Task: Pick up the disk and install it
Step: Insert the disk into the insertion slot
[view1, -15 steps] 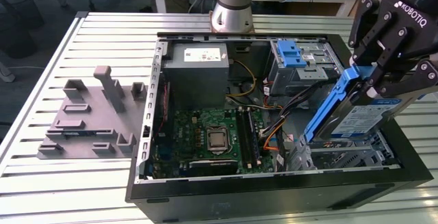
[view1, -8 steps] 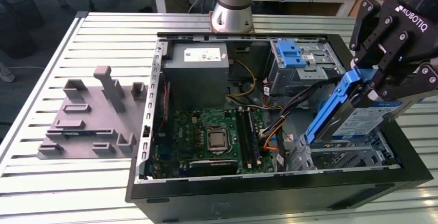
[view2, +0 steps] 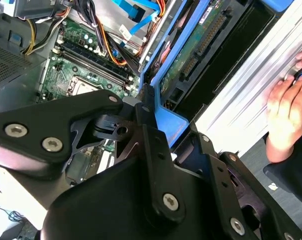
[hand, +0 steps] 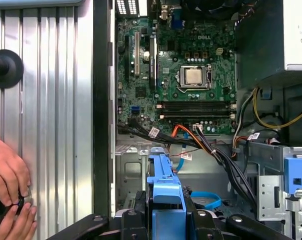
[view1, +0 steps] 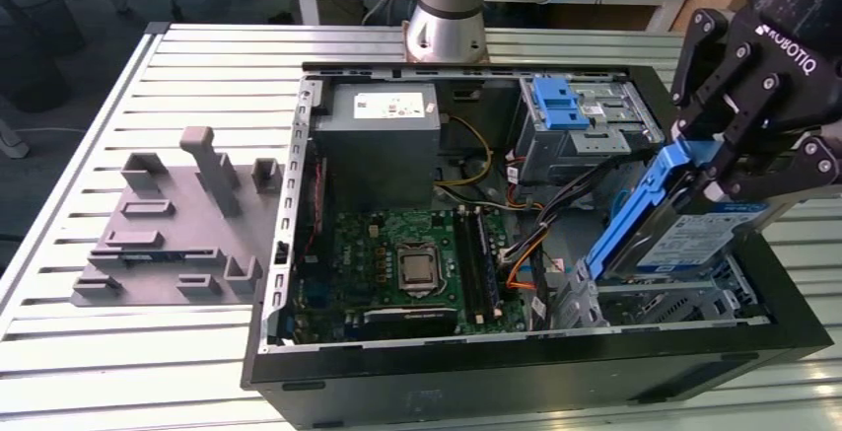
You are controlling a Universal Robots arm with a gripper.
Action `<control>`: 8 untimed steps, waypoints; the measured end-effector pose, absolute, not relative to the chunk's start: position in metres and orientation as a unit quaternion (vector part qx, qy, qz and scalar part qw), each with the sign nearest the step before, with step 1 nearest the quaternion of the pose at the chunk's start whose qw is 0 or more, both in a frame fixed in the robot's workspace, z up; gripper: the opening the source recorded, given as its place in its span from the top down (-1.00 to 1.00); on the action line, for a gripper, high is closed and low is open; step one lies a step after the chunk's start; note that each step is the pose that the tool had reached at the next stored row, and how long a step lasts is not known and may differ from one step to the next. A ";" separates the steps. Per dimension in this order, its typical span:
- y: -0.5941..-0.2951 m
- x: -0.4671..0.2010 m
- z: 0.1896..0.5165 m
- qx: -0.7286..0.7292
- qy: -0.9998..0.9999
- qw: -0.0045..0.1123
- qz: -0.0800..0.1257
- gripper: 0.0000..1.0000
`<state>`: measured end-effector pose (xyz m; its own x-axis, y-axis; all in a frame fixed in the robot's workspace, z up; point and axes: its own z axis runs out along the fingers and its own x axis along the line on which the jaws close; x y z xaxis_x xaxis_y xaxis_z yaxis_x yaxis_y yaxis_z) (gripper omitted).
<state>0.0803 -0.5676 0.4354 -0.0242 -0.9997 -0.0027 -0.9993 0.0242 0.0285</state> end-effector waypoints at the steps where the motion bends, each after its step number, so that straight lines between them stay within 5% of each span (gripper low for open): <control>1: -0.568 0.080 0.435 0.698 -0.716 0.009 -0.011 0.27; 8: -0.569 0.080 0.431 0.698 -0.716 0.009 -0.011 0.27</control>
<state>0.0803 -0.5687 0.4309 -0.0242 -0.9997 -0.0024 -0.9993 0.0241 0.0285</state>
